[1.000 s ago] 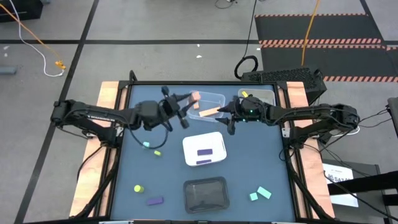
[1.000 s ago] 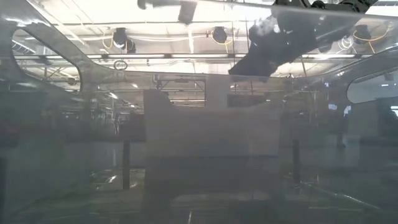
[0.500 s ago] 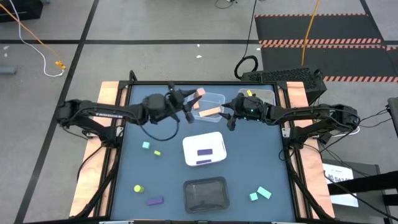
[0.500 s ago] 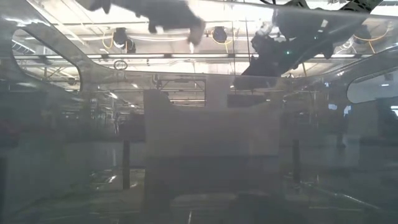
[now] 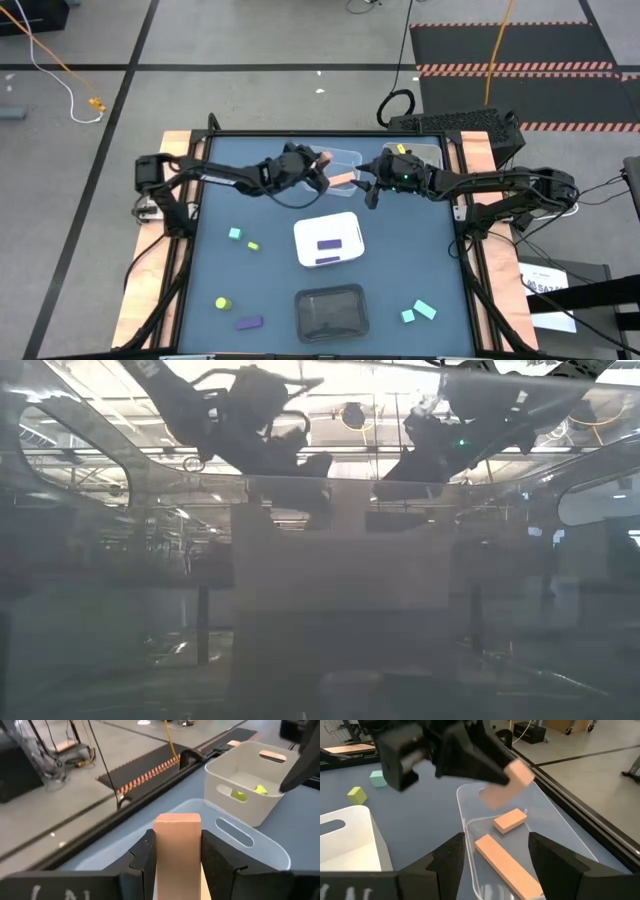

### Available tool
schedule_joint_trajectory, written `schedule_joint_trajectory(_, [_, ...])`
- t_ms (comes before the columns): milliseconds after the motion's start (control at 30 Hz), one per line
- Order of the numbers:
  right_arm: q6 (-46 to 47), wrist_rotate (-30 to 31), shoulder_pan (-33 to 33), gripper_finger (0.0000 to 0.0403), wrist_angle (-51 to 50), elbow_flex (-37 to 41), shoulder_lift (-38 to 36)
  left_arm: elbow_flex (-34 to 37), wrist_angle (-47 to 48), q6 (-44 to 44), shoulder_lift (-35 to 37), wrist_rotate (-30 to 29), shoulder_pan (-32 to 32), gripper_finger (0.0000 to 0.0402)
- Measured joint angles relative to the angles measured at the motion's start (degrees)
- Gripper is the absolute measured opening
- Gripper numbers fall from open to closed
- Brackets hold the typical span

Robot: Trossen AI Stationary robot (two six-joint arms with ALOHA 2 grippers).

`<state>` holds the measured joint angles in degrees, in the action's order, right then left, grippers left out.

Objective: Sort & place blocks by color
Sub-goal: Put the orange rectangle block into the transparent bin, then put the top light-blue square block into the transparent black bin

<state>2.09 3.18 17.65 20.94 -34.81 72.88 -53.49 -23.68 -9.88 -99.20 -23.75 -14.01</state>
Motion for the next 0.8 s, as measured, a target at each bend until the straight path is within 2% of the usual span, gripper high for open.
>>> schedule_joint_trajectory(133, [0.0, 0.0, 0.0, 0.021, 0.8, 0.0, 0.0, 0.0, 1.39, -1.37, -1.6, 0.07, -0.14, 0.0123])
schedule_joint_trajectory(367, [0.01, 0.0, 0.0, 0.021, 1.17, 0.0, 0.0, 0.0, 4.28, -3.85, -1.63, -0.72, -0.23, 0.0223])
schedule_joint_trajectory(467, [0.0, 0.0, 0.0, 0.021, 1.65, 0.0, 0.0, -0.01, 4.25, -4.05, -0.26, -0.73, -0.23, 0.0241])
schedule_joint_trajectory(567, [0.0, 0.0, 0.0, 0.021, 1.73, 0.0, 0.0, -0.03, 7.0, -4.3, 3.17, -0.72, -0.06, 0.0242])
schedule_joint_trajectory(667, [0.02, -0.02, 0.0, 0.021, 2.01, 0.0, 0.0, -0.09, 15.71, -5.95, 9.16, 0.06, 0.89, 0.0233])
schedule_joint_trajectory(800, [-0.06, -0.07, 0.0, 0.021, 2.02, 0.0, 0.0, -0.11, 35.32, -7.22, 18.12, 4.64, 3.61, 0.0217])
